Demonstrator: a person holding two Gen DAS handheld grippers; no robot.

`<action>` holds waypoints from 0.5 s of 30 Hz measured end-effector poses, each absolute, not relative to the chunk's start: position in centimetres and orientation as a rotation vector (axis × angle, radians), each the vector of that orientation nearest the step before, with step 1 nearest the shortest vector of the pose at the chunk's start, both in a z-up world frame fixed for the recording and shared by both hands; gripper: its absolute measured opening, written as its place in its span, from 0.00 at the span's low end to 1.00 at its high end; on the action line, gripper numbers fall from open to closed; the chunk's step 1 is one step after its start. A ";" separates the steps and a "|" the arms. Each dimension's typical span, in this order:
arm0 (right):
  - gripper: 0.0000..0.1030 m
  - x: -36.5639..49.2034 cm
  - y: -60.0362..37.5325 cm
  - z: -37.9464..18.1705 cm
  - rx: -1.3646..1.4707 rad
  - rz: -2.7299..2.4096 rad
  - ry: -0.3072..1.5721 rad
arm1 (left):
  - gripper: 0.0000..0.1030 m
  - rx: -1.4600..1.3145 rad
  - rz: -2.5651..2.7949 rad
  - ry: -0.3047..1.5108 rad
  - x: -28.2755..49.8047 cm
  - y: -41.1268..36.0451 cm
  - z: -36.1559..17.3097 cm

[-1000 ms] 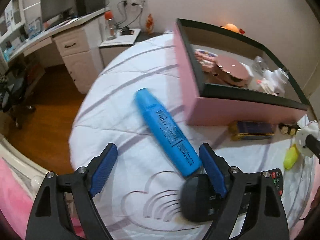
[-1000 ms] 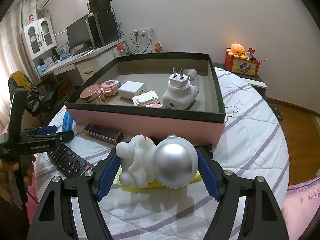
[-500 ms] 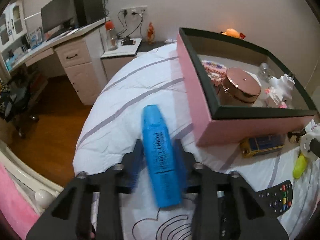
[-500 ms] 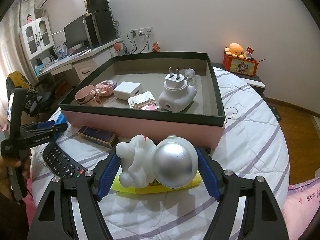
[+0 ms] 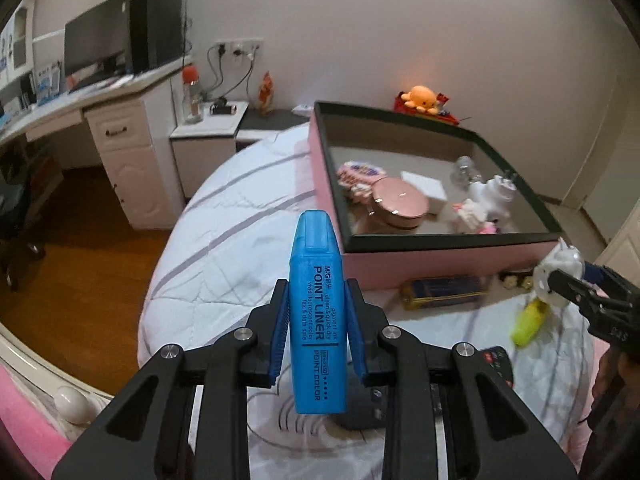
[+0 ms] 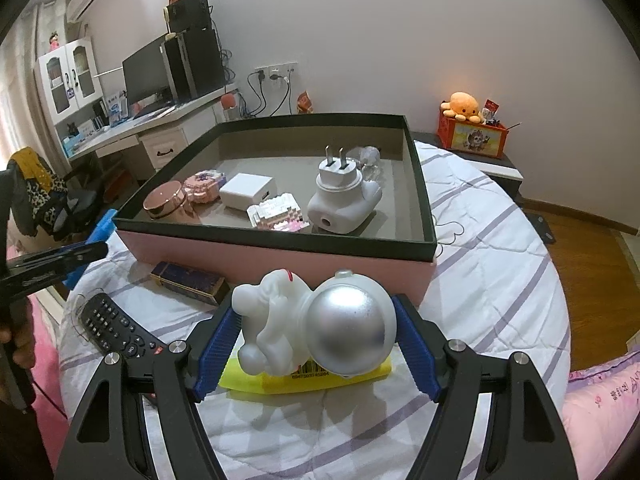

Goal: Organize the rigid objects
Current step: 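Grasp the blue highlighter with the left tool while the right tool holds the astronaut figure, then lower the blue highlighter into the box with the left tool while the right tool places the astronaut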

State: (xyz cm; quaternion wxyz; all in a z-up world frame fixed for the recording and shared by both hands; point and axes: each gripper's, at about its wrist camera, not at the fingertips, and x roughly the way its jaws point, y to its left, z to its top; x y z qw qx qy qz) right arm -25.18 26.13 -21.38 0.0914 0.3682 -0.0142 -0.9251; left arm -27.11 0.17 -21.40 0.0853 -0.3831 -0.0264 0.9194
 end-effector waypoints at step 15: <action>0.73 -20.7 25.6 -15.3 0.764 -2.863 -0.033 | 0.26 -0.813 2.730 0.025 -20.9 3.7 -13.9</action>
